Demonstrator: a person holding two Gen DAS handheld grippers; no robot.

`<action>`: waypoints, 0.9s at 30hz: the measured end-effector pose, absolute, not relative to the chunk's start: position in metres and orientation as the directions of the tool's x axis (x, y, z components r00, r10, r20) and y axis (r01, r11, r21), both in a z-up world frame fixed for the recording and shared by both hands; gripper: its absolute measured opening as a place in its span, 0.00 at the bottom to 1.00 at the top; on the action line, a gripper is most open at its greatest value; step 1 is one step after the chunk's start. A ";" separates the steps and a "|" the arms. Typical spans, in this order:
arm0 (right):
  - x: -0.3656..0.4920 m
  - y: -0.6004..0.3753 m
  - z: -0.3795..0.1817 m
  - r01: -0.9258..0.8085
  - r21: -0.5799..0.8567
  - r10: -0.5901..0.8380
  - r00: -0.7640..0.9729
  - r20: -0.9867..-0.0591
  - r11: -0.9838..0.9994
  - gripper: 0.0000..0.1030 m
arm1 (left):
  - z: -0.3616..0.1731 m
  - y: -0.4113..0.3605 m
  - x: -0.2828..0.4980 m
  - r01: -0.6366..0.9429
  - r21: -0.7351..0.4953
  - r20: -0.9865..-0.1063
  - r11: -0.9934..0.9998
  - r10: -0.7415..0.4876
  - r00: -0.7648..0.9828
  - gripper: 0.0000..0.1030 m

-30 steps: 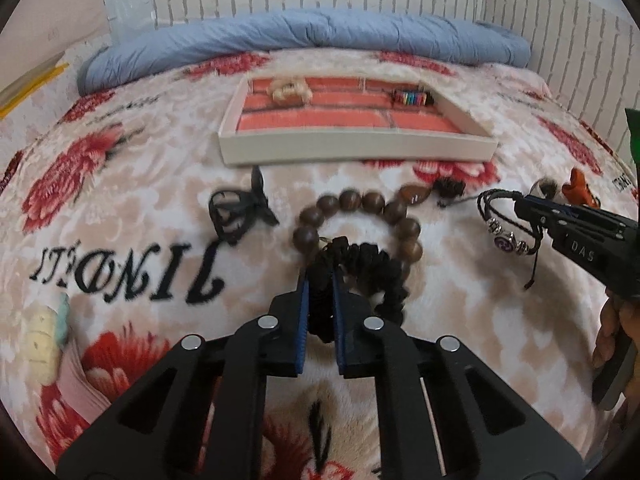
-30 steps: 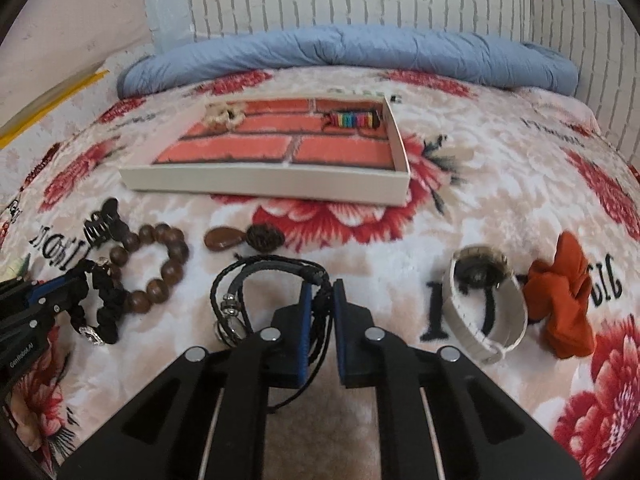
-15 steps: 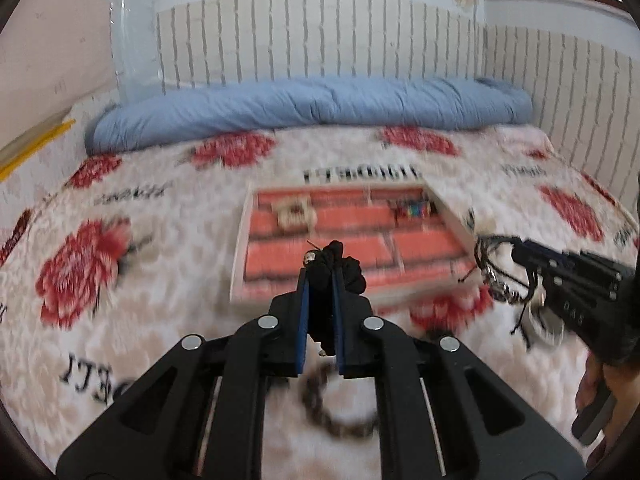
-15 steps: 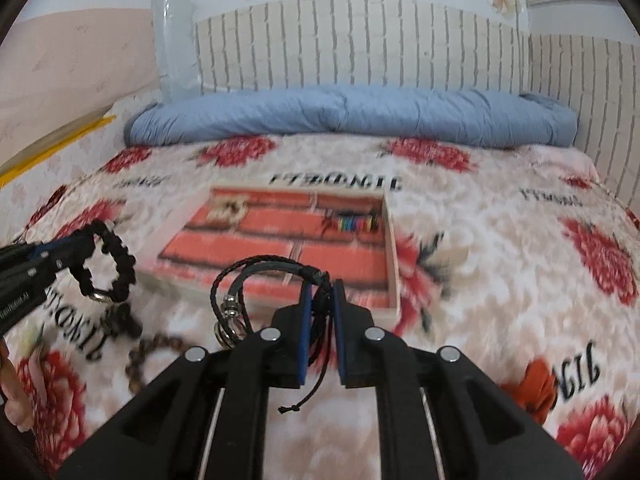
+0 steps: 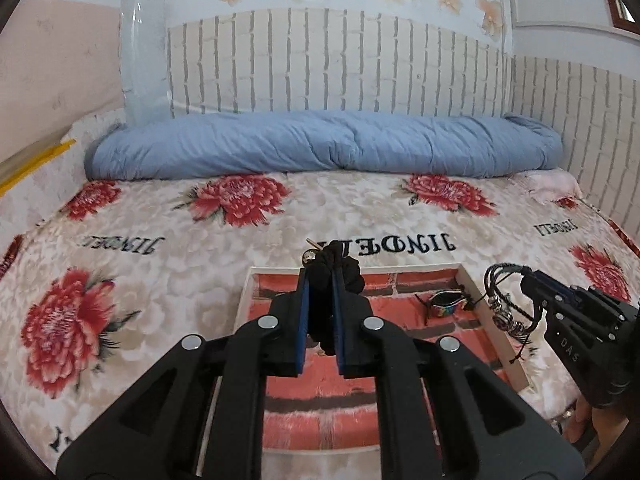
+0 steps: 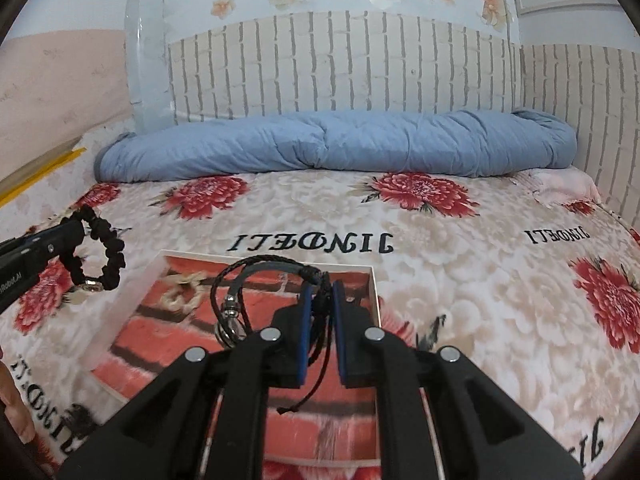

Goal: Organize jewelry
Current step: 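Lower both items into the tray and open both tools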

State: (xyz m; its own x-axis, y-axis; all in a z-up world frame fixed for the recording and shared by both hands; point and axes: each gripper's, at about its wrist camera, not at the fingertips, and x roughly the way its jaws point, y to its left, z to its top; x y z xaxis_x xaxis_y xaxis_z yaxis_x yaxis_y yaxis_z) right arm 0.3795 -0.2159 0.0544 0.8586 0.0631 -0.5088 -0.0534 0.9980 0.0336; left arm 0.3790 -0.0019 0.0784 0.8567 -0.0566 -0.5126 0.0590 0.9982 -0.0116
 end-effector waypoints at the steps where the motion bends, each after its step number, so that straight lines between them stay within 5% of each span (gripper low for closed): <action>1: 0.385 -0.215 0.049 -0.049 0.027 0.056 0.857 -0.512 0.998 0.11 | 0.070 -0.002 0.386 0.056 -0.007 -0.522 0.998 -0.052 0.851 0.09; 12: 0.426 -0.214 -0.008 -0.039 0.014 0.040 0.802 -0.596 0.999 0.11 | -0.005 0.010 0.436 0.044 -0.034 -0.662 0.998 -0.056 0.747 0.09; 27: 0.441 -0.216 -0.037 -0.020 0.009 0.021 0.751 -0.660 1.000 0.11 | -0.016 0.012 0.445 0.043 -0.048 -0.717 0.998 -0.065 0.694 0.10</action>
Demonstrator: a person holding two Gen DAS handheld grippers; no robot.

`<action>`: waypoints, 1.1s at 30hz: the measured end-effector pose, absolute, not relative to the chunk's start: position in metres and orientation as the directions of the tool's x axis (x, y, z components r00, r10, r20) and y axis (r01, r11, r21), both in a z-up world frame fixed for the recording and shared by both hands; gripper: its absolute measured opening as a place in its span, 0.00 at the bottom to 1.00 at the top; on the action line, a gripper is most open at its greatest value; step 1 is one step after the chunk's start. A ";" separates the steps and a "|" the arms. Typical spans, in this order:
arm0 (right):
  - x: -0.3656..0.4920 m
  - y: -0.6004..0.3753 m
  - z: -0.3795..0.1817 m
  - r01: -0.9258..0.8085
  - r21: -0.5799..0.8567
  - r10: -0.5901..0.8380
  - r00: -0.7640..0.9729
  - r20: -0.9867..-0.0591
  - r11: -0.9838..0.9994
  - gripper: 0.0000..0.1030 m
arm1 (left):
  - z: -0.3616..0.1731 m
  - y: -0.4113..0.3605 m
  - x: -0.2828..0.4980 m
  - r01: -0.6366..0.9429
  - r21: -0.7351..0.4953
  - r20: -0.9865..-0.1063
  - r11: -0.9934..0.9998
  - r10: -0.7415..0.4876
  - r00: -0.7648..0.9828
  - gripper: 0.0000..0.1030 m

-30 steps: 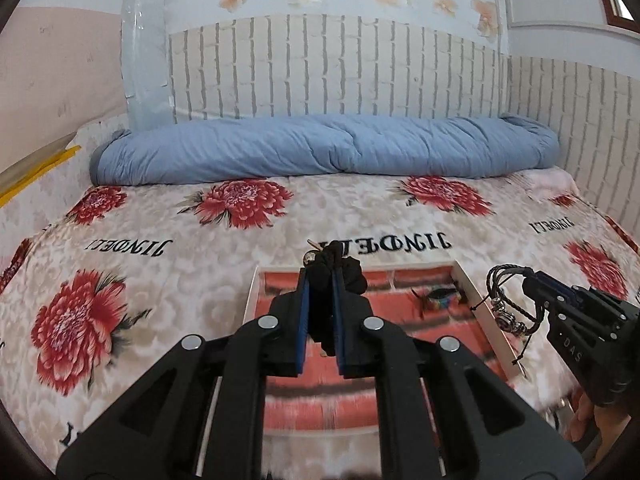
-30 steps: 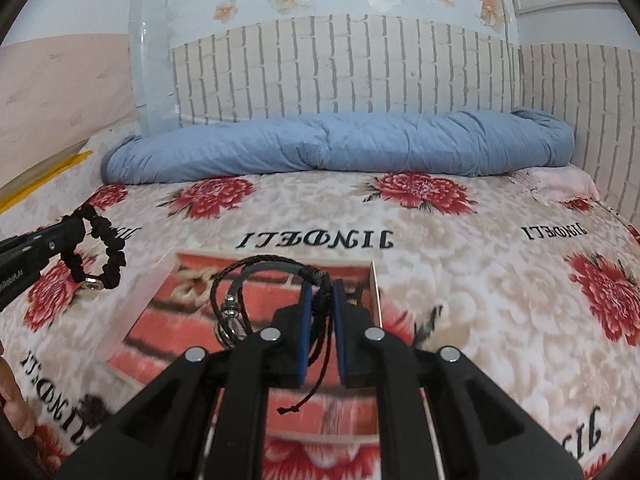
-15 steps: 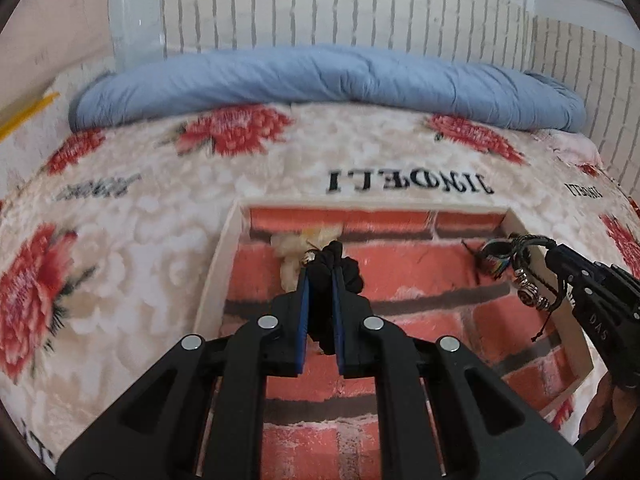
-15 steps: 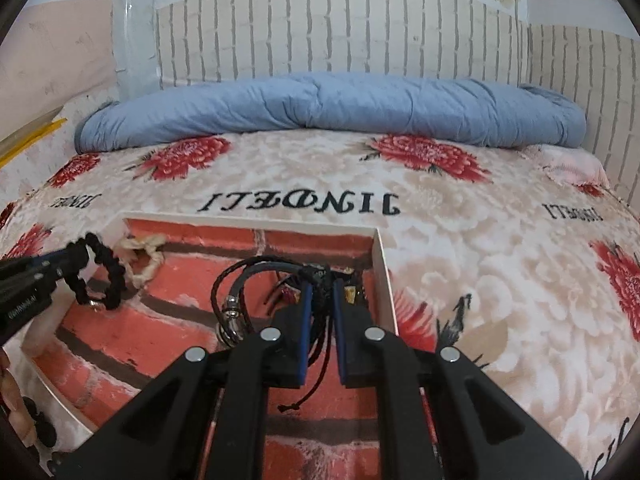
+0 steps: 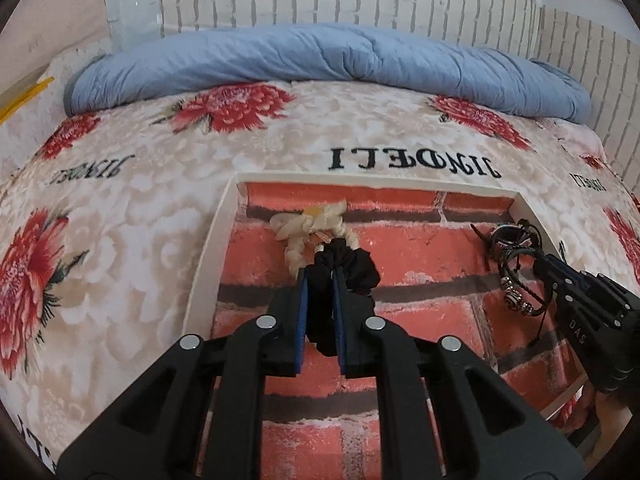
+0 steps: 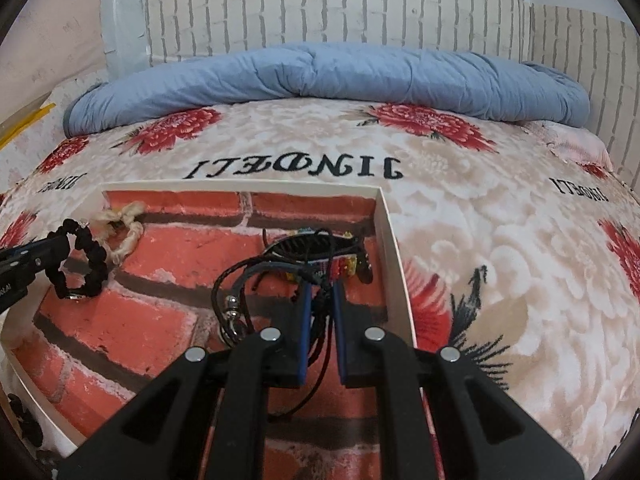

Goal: Organize jewelry
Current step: 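Lower both items into the tray and open both tools, then move both tools back toward the white watch and orange scrunchie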

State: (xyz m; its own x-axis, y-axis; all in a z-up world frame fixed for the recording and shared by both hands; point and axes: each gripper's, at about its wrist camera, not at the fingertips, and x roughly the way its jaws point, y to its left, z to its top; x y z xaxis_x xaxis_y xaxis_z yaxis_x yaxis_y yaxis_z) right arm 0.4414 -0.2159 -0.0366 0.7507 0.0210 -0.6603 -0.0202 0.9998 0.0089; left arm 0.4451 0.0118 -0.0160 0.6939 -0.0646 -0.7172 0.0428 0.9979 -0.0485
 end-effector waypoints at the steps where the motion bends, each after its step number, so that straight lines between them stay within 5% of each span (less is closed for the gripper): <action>1: 0.443 -0.216 -0.037 -0.018 0.006 0.018 0.749 -0.662 1.000 0.11 | -0.017 0.012 0.446 0.046 -0.055 -0.724 0.997 -0.072 0.686 0.10; 10: 0.447 -0.214 -0.043 -0.017 -0.011 0.005 0.723 -0.691 1.000 0.11 | -0.025 0.012 0.451 0.028 -0.052 -0.756 0.998 -0.058 0.652 0.14; 13: 0.446 -0.215 -0.040 -0.017 0.008 0.018 0.727 -0.687 1.000 0.12 | -0.023 0.012 0.449 0.020 -0.047 -0.749 0.999 -0.049 0.661 0.33; 15: 0.446 -0.215 -0.040 -0.021 0.010 0.022 0.722 -0.691 1.000 0.24 | -0.019 0.013 0.448 0.013 -0.044 -0.736 0.999 -0.041 0.676 0.51; 17: 0.442 -0.214 -0.036 -0.026 0.017 0.031 0.729 -0.683 1.000 0.51 | -0.014 0.014 0.446 0.007 -0.046 -0.722 0.999 -0.038 0.691 0.64; 21: 0.432 -0.213 -0.020 -0.034 0.021 0.039 0.758 -0.651 0.999 0.56 | -0.001 0.019 0.437 -0.003 -0.061 -0.688 0.998 -0.040 0.725 0.73; 23: 0.423 -0.215 -0.009 -0.023 0.022 0.032 0.782 -0.622 0.999 0.72 | 0.007 0.020 0.432 -0.003 -0.067 -0.674 0.998 -0.044 0.737 0.79; 27: 0.401 -0.225 0.014 -0.007 0.031 0.023 0.814 -0.580 1.000 0.86 | 0.032 0.025 0.414 -0.021 -0.048 -0.639 0.999 -0.014 0.769 0.92; 33: 0.362 -0.241 0.044 0.004 0.070 0.034 0.845 -0.533 0.998 0.96 | 0.073 0.041 0.377 -0.033 -0.066 -0.609 0.997 -0.014 0.793 0.95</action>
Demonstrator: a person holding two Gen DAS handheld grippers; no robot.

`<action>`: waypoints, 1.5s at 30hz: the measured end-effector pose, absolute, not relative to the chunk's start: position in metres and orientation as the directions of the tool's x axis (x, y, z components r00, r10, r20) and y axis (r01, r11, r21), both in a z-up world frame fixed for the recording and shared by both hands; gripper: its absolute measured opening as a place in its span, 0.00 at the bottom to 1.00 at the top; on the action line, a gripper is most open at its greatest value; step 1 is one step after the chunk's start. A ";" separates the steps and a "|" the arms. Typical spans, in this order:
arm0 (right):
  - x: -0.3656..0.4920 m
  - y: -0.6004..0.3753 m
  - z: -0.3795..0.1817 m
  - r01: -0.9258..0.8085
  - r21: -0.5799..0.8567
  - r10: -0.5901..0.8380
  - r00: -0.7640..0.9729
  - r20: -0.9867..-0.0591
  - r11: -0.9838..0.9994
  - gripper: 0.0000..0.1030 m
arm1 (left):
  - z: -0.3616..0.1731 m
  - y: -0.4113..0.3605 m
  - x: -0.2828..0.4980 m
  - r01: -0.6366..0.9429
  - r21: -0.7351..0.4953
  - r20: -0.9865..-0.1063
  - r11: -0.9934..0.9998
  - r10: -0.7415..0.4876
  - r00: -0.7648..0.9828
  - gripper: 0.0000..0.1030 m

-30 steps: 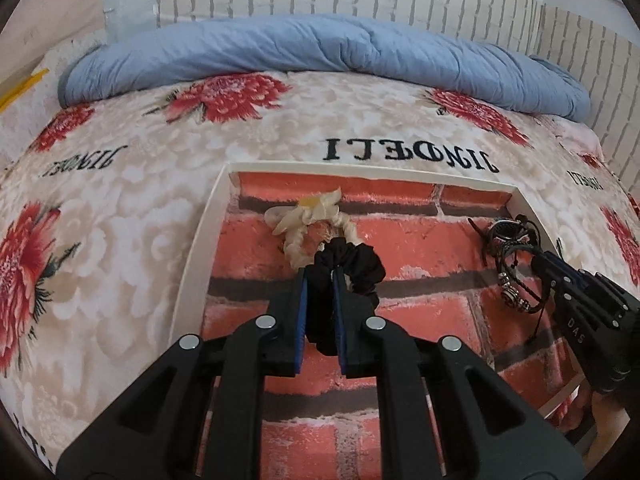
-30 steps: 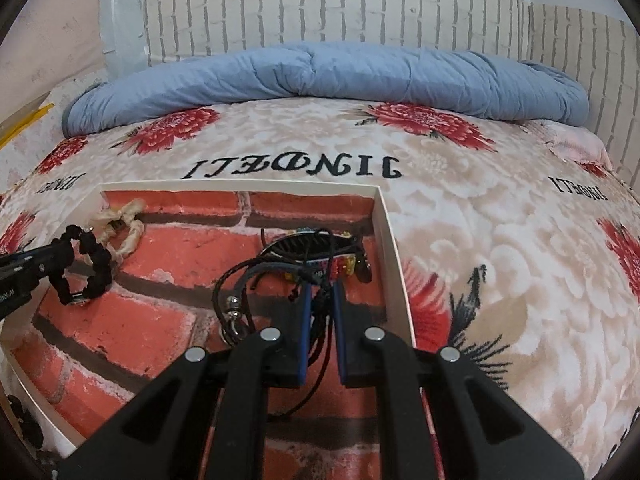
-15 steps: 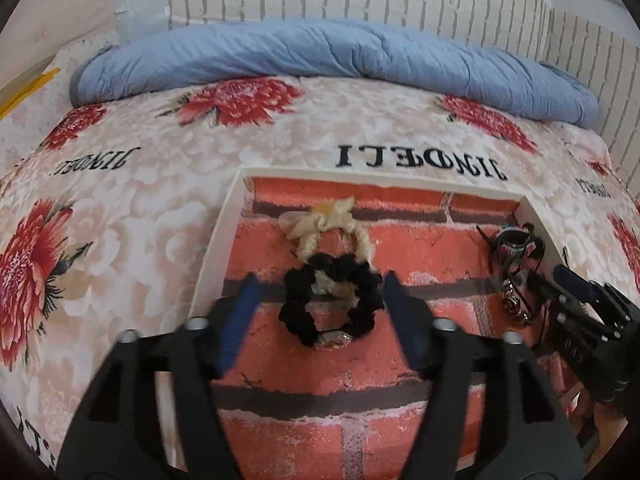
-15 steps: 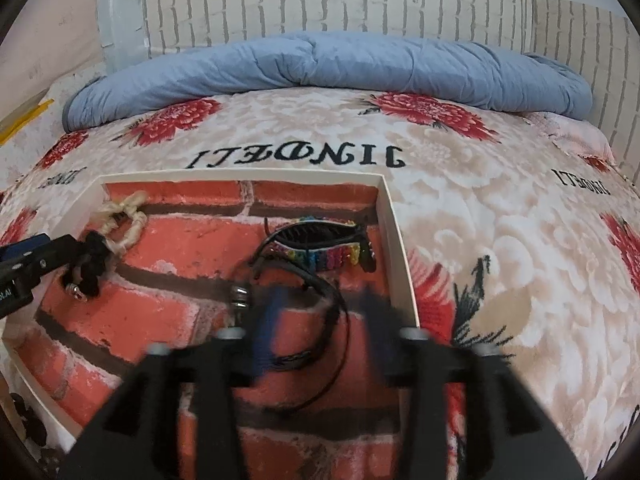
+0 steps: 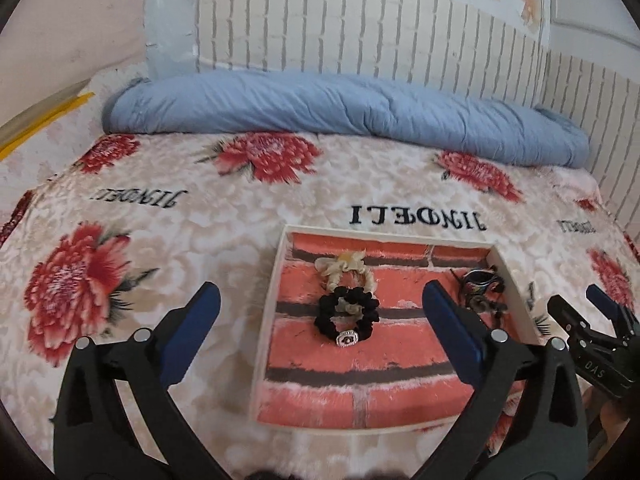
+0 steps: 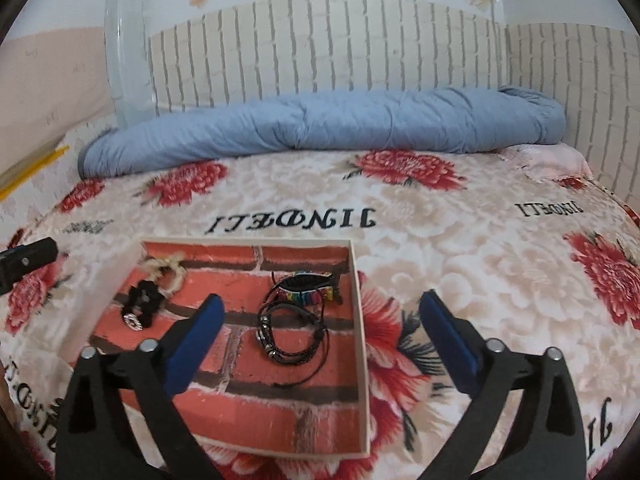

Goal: Organize jewelry
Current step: 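Move both tools back toward the white watch and orange scrunchie, then close the right tool on the white watch band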

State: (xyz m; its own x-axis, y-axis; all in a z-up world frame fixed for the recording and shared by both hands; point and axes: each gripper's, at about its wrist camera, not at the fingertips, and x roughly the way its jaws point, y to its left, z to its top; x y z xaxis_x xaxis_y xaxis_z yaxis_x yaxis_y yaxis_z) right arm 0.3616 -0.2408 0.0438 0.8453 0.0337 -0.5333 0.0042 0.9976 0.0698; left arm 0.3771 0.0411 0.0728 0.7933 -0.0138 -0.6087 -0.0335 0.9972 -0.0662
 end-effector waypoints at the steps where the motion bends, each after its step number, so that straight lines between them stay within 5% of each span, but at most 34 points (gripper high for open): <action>1: 0.355 -0.242 0.046 0.004 0.071 0.034 0.847 -0.530 0.997 0.96 | 0.079 0.044 0.368 -0.036 -0.065 -0.602 0.997 -0.010 0.799 0.95; 19: 0.237 -0.301 0.076 0.065 0.023 -0.044 0.851 -0.523 0.998 0.96 | 0.082 0.069 0.249 -0.079 0.061 -0.602 0.995 0.100 0.792 0.95; 39: 0.195 -0.324 0.006 0.135 -0.072 -0.150 0.780 -0.607 0.988 0.95 | 0.013 0.133 0.177 -0.180 0.084 -0.671 0.980 0.189 0.717 0.95; 45: 0.199 -0.332 -0.005 0.120 -0.023 -0.106 0.756 -0.646 0.993 0.83 | -0.004 0.156 0.167 -0.223 0.097 -0.687 0.970 0.228 0.690 0.95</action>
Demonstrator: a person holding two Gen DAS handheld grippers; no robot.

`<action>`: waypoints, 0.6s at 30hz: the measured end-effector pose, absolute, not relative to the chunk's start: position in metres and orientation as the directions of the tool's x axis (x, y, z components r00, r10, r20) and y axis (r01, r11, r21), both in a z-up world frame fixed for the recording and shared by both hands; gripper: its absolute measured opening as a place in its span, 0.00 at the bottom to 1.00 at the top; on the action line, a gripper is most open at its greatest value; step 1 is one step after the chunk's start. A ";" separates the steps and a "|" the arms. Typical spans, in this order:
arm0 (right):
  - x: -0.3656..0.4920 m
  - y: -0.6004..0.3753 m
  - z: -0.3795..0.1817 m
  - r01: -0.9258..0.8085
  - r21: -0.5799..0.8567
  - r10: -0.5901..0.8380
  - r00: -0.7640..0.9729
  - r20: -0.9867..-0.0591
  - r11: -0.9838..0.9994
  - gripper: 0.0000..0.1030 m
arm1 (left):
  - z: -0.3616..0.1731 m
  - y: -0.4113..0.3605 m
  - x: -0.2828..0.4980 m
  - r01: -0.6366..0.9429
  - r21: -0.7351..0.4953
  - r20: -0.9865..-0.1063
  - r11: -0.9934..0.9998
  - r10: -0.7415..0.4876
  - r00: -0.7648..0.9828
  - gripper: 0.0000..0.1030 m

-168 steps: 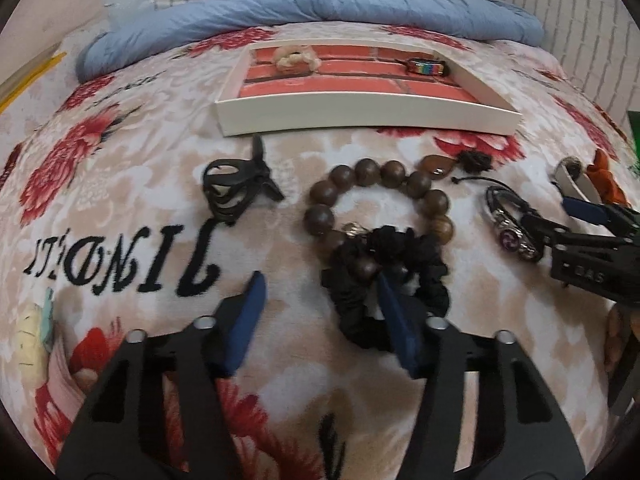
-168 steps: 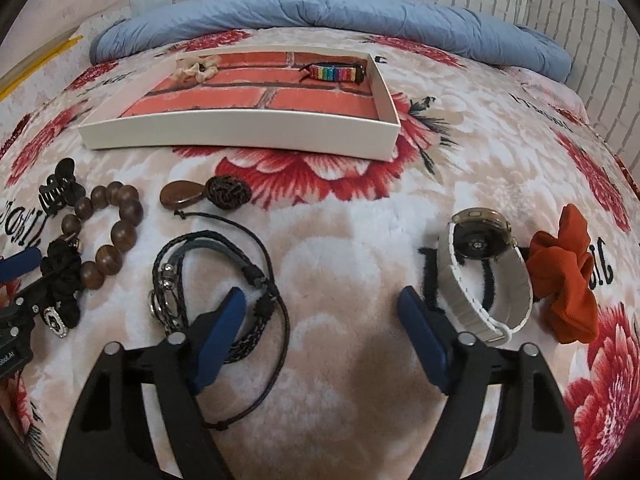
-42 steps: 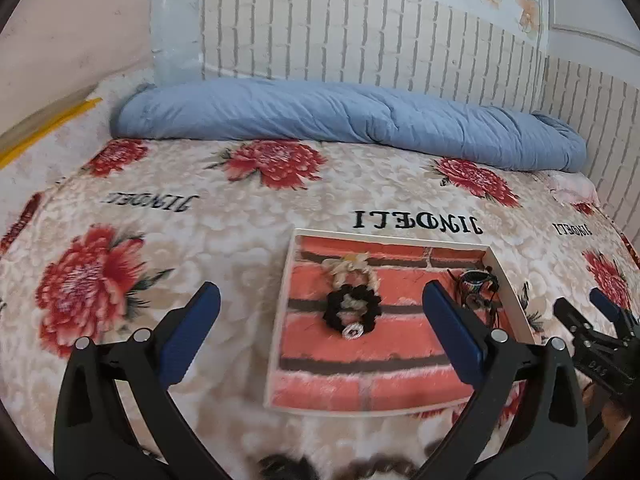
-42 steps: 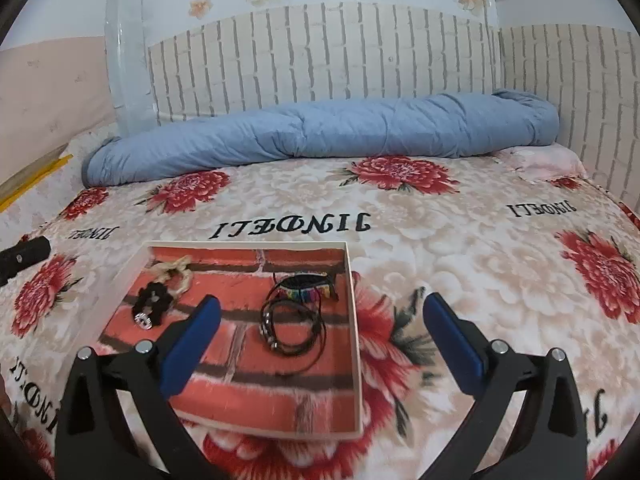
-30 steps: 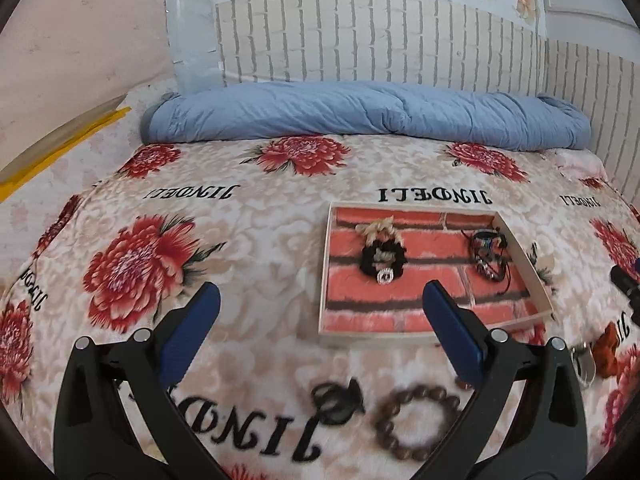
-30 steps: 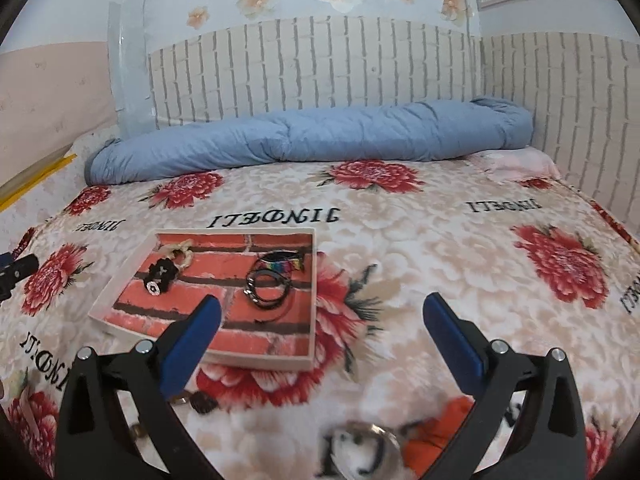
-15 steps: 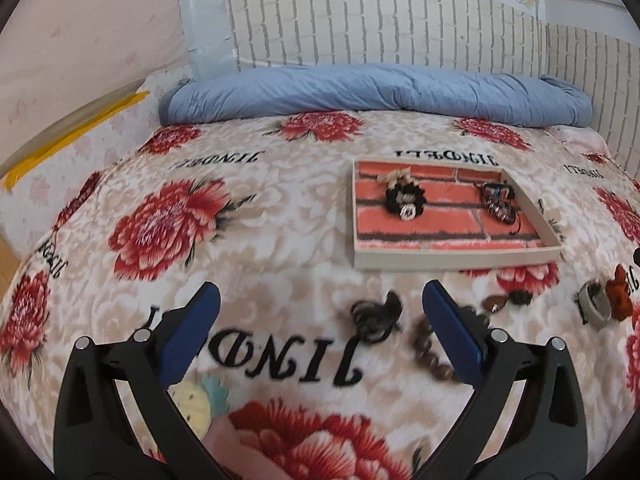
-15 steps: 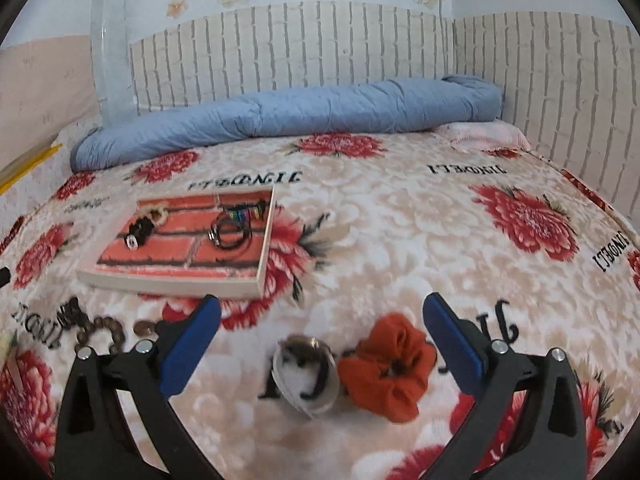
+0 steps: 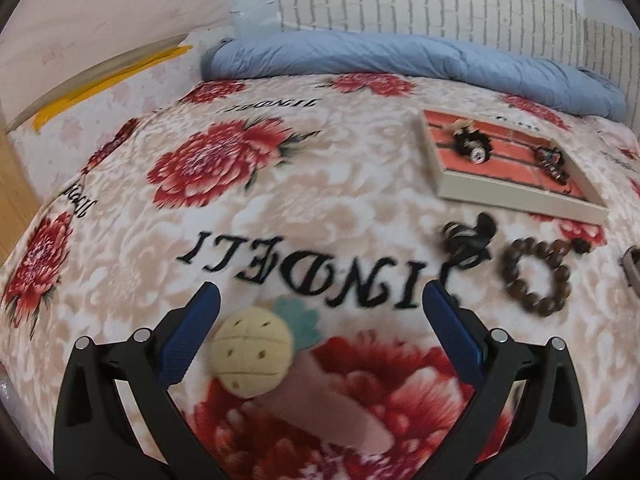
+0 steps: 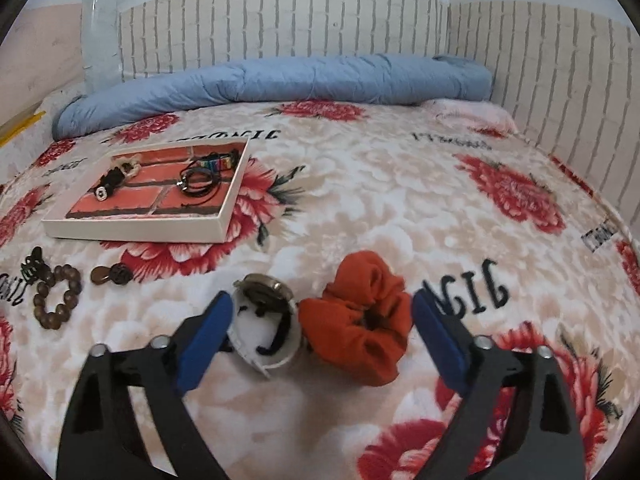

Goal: Organize jewelry
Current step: 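Close the right tool on the white watch band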

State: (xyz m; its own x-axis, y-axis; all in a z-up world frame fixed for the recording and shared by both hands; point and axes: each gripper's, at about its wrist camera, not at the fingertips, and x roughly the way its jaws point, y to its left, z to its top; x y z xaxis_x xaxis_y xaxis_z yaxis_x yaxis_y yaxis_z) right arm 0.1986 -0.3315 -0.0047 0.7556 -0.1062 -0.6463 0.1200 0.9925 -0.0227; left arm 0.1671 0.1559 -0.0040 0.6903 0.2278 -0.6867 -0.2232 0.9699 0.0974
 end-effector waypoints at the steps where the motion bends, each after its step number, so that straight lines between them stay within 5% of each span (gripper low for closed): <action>1: 0.199 -0.330 -0.006 0.116 -0.023 -0.103 0.753 -0.650 0.993 0.81 | -0.008 0.160 0.165 -0.228 0.101 -0.691 0.968 0.233 0.684 0.95; 7: 0.207 -0.319 -0.026 0.110 -0.040 -0.106 0.705 -0.701 0.993 0.61 | -0.026 0.172 0.158 -0.241 0.095 -0.721 0.966 0.234 0.652 0.95; 18: 0.222 -0.324 -0.042 0.135 -0.013 -0.099 0.653 -0.751 0.991 0.43 | -0.047 0.163 0.166 -0.217 0.160 -0.739 0.963 0.262 0.620 0.95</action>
State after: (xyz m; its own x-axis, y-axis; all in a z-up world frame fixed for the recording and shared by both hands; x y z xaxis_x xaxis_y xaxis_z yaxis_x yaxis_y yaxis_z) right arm 0.2219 -0.3238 -0.0416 0.6526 -0.0987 -0.7512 0.1350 0.9908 -0.0129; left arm 0.1663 0.1629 -0.0465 0.6204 0.2622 -0.7392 -0.2169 0.9631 0.1596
